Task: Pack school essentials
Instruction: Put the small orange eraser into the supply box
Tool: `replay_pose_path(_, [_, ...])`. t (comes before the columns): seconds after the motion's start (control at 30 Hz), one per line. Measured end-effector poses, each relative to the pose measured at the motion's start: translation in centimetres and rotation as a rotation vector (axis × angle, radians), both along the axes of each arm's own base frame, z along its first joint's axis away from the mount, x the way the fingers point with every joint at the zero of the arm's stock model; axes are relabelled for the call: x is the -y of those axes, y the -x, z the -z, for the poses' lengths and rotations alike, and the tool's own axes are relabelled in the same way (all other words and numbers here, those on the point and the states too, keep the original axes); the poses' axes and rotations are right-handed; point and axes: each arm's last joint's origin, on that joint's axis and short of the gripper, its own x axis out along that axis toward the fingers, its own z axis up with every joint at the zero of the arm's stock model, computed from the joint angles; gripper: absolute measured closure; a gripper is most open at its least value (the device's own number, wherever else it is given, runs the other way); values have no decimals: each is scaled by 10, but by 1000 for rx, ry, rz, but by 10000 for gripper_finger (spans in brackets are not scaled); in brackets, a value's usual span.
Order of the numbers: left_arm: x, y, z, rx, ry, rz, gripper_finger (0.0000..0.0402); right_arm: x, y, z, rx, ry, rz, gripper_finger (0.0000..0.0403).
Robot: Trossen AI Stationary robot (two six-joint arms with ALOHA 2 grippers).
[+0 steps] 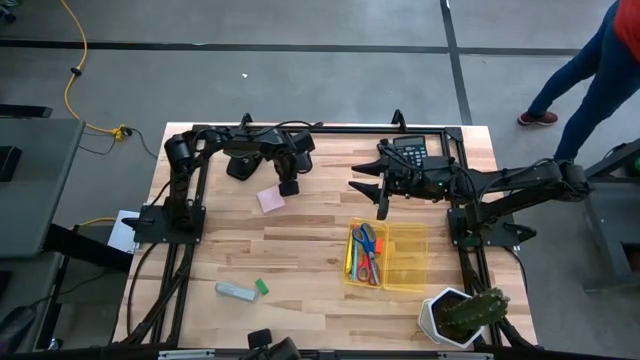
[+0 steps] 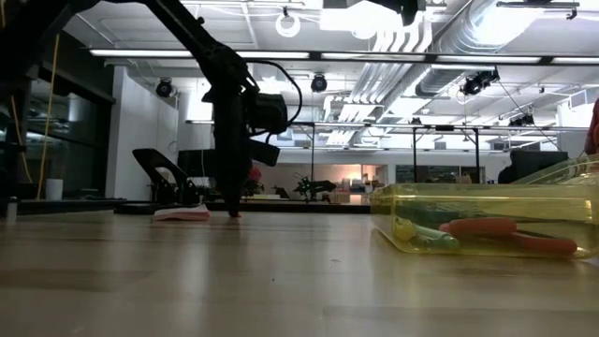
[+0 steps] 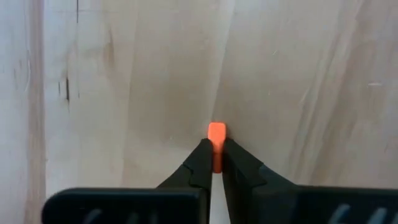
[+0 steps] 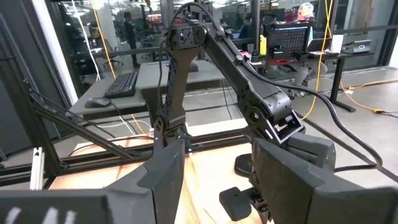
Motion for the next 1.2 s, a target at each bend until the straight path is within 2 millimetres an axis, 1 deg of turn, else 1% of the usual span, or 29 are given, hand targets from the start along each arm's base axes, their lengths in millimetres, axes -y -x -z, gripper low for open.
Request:
replay_pose_path(0.07, [1, 1, -8, 13, -20, 18, 391, 0, 0, 0, 0, 0, 0, 219])
replay_pose_path(0.1, [1, 3, -18, 33, -34, 18, 392, 0, 0, 0, 0, 0, 0, 219])
replay_pose_path(0.23, [3, 12, -57, 154, -62, -26, 399, 0, 0, 0, 0, 0, -1, 219])
replay_pose_path(0.3, [6, 18, -81, 253, -56, -63, 399, 0, 0, 0, -1, 0, -1, 219])
replay_pose_path(0.37, [13, 24, -108, 390, -35, -94, 400, 0, 0, 0, 0, 1, -2, 219])
replay_pose_path(0.5, [37, 35, -152, 703, 16, -106, 401, 0, 0, 0, 0, 0, -9, 219])
replay_pose_path(0.57, [53, 42, -171, 876, 31, -105, 401, -2, 0, 0, 0, 0, -29, 219])
replay_pose_path(0.63, [72, 51, -186, 1037, 33, -99, 401, -3, 0, 0, 4, -1, -38, 219])
replay_pose_path(0.7, [92, 59, -193, 1155, 30, -94, 401, -4, 0, -1, 7, -1, -45, 219])
replay_pose_path(0.73, [102, 63, -193, 1200, 20, -94, 401, -5, 0, -1, 8, -1, -47, 219])
replay_pose_path(0.83, [130, 71, -190, 1311, 4, -87, 401, -5, 0, -2, 17, -1, -49, 219])
replay_pose_path(0.93, [150, 75, -184, 1416, 60, -125, 401, -5, 0, -2, 22, 4, -48, 219])
replay_pose_path(1.07, [165, 76, -186, 1579, 111, -181, 401, -5, 0, -3, 28, 59, -62, 219])
replay_pose_path(1.2, [169, 75, -187, 1622, 115, -232, 401, -5, 0, -5, 37, 109, -66, 219])
